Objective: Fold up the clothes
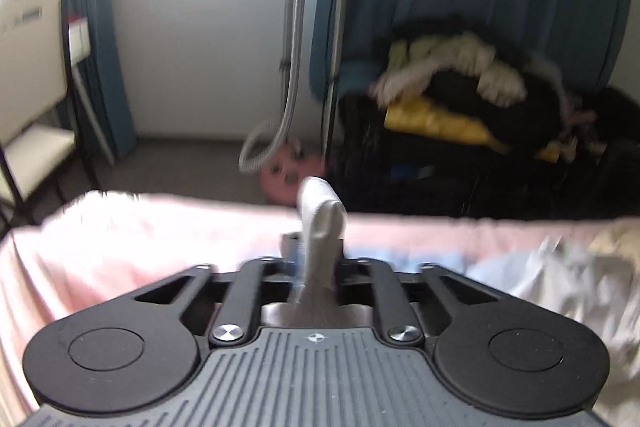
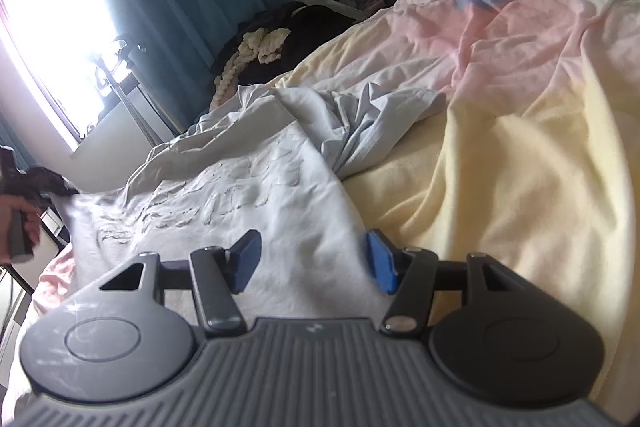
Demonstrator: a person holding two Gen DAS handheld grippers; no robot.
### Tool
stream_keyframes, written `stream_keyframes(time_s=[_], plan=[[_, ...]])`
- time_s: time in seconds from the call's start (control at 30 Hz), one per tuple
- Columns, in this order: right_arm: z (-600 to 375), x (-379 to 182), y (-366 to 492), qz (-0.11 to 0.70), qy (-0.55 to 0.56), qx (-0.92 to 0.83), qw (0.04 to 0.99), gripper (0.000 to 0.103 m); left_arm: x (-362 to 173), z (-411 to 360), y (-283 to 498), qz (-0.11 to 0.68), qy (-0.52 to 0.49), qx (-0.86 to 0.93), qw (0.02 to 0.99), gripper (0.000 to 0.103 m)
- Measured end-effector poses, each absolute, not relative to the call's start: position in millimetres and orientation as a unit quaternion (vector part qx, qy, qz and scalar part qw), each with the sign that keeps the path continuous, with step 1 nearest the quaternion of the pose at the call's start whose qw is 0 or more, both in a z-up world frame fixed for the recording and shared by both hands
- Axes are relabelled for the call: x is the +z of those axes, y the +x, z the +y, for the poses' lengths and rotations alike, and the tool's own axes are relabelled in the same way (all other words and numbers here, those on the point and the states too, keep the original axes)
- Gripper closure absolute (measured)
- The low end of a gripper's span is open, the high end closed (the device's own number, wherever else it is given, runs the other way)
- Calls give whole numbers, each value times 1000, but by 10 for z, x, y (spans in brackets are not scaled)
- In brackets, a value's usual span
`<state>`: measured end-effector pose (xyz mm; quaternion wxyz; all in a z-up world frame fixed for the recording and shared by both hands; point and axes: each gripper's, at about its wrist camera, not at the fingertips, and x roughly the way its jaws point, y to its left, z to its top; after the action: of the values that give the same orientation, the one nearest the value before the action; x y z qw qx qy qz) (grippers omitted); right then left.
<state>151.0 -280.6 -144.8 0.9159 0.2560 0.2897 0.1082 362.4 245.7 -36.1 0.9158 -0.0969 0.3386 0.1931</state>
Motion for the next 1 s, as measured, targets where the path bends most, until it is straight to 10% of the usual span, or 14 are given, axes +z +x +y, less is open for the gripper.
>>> stream_keyframes(time_s=[0.03, 0.27, 0.7, 0.73, 0.83, 1.0], plan=[[-2802, -1453, 1515, 290, 255, 109, 916, 44, -429, 2461, 3585, 349, -102, 189, 912, 45], [-2814, -1420, 1511, 285, 263, 113, 915, 43, -338, 2495, 2626, 385, -109, 103, 910, 37], [-2863, -981, 1152, 230, 254, 134, 930, 43, -562, 1599, 804, 560, 35, -137, 817, 39], [-2870, -951, 1102, 228, 252, 134, 931, 43, -596, 1545, 788, 563, 44, -141, 813, 41], [-2877, -895, 946, 225, 241, 134, 934, 43, -714, 1442, 785, 594, 68, -119, 792, 100], [-2761, -854, 755, 246, 178, 139, 943, 43, -183, 1487, 611, 573, 26, -100, 813, 100]])
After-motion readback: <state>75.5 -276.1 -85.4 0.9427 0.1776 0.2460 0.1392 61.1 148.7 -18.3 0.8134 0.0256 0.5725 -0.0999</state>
